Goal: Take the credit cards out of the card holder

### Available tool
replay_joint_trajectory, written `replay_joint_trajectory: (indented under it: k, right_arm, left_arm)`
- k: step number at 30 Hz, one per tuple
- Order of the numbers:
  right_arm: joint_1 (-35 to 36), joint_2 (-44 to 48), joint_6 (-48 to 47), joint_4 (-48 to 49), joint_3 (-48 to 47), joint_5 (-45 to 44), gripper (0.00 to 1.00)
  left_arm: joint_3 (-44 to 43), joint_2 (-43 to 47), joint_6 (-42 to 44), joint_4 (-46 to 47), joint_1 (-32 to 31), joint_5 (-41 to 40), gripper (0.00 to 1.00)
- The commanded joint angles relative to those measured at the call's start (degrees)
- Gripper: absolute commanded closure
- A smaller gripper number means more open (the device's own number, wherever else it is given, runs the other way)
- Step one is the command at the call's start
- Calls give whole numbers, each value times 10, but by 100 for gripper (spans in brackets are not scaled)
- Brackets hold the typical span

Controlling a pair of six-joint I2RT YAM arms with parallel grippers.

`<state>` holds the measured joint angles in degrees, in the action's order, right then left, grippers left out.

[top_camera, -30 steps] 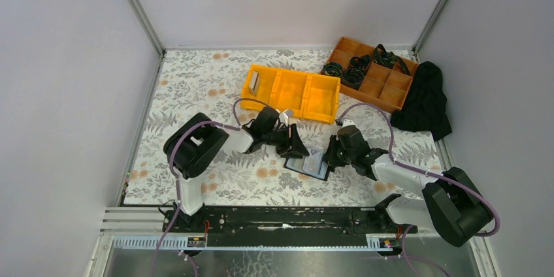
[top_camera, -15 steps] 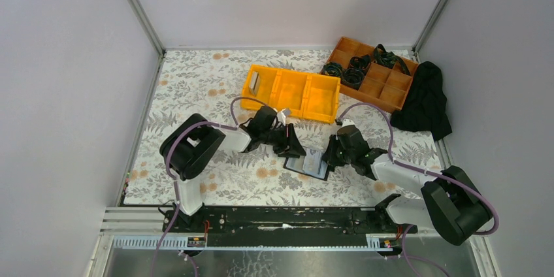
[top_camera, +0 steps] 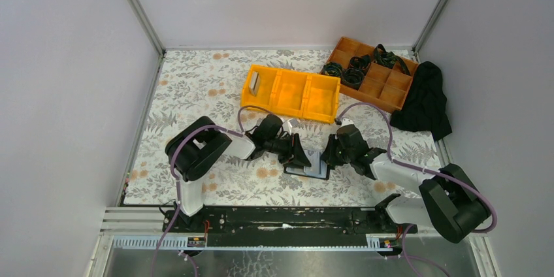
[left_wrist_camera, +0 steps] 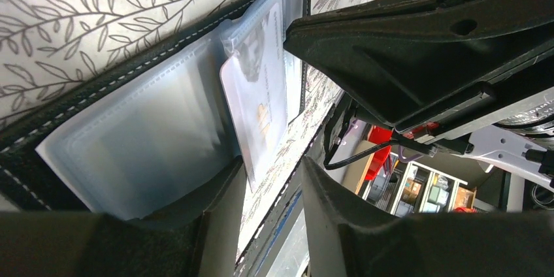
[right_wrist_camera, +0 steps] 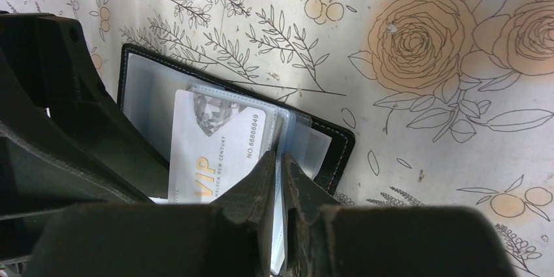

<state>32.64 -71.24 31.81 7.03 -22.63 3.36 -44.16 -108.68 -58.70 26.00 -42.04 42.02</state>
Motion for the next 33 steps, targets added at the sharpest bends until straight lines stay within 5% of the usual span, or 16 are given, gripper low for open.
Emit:
replay_joint_trajectory:
  k: [1,9,14,17,22,27,33]
  right_arm:
    - [8,-22,0,-23,9,8,86]
    - [8,-17,2,-20,14,12,86]
    - [8,4,1,-32,11,13,86]
    - [8,23,-2,-42,5,11,85]
    - [8,39,-13,-60,-7,6,82]
    - [8,122,-13,-72,-30,-5,49]
    - [8,109,-31,-125,-62,-11,50]
  left_arm:
    - [2,9,-18,45,0,11,58]
    - [-17,8,-21,42,3,-1,63]
    - [-27,-22,-26,49,3,-4,94]
    - [-23,-28,-37,67,2,-1,100]
    - [-20,-26,-19,49,5,-23,100]
    - [-11,-48,-20,61,20,-38,100]
    - [-18,-56,-17,60,30,-41,100]
